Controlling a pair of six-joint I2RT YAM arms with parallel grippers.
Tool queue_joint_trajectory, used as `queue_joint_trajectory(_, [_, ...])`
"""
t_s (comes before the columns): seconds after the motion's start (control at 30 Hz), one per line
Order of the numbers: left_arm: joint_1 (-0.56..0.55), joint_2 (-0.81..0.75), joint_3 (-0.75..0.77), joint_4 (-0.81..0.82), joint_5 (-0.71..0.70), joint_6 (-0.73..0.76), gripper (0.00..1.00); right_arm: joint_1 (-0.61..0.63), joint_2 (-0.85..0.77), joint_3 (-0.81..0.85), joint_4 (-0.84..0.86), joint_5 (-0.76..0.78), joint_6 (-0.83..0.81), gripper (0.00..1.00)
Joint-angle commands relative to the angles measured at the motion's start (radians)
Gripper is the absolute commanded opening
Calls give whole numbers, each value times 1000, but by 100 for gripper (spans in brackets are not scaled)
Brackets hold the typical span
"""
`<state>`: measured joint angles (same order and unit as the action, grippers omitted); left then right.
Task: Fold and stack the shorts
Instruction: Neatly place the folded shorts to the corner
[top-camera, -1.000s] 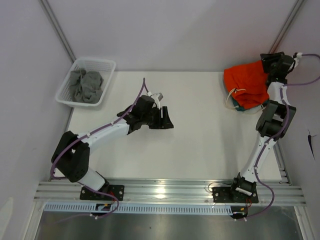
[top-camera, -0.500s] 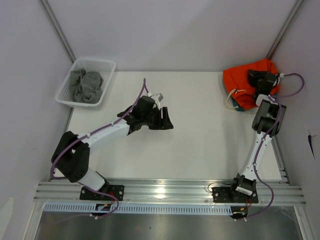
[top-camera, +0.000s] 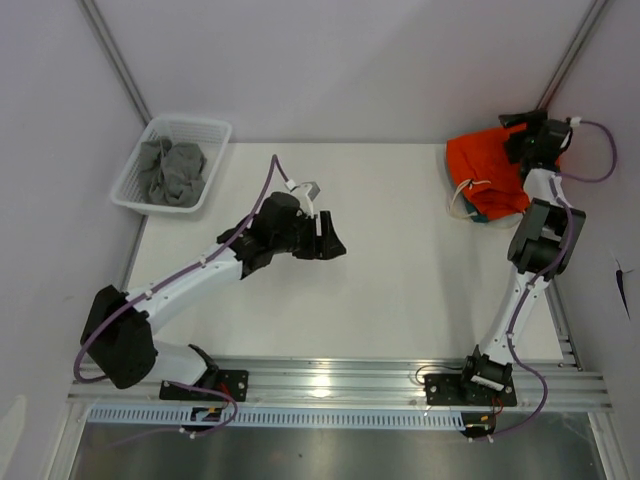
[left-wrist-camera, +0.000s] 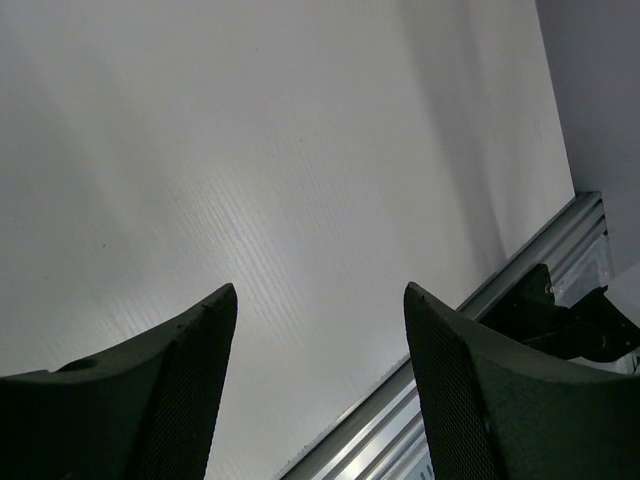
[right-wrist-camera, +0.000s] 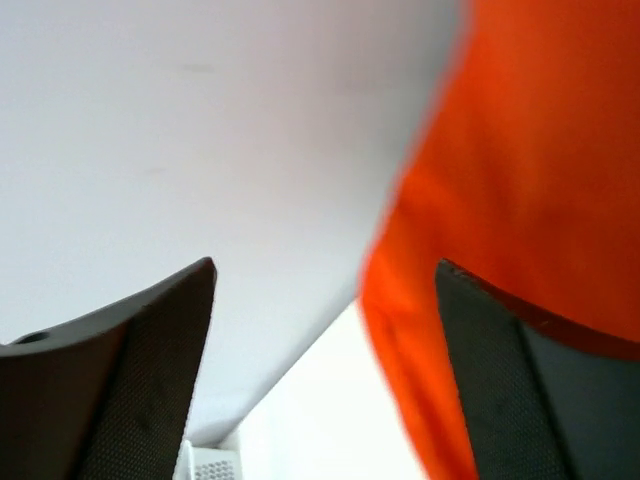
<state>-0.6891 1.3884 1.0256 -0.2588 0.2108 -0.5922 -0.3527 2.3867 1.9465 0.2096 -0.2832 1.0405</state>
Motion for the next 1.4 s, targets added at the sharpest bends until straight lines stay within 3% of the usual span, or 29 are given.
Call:
queue_joint_trajectory(0.0, [-9,-92,-27,-14,-28,28,73,-25,-247,52,-24,42,-158,94])
queue_joint_trajectory(0.03, [-9,-126,-32,-25,-34,31,73,-29,-273,34,-30,33,-171,99])
queue_joint_trajectory(0.27, [-9,-300,-97,-45,-88,38,83,-6,-584,-217,-136,-95,-351,100])
queue_joint_trajectory(0.53, [-9,-546,-229,-28,-132,29,89,96,-1237,-882,-52,-93,-531,99])
queue_joint_trajectory(0.73, [-9,-752,-343,13,-171,26,97,179,-1648,-1187,-119,-80,-579,100])
queue_joint_trajectory(1.07, [-9,-1038,-599,15,-258,40,99,189,-2047,-1497,-315,-192,-568,99])
queue_joint_trajectory(1.37, [-9,-1250,-799,35,-307,40,99,190,-2144,-1600,-404,-194,-570,100])
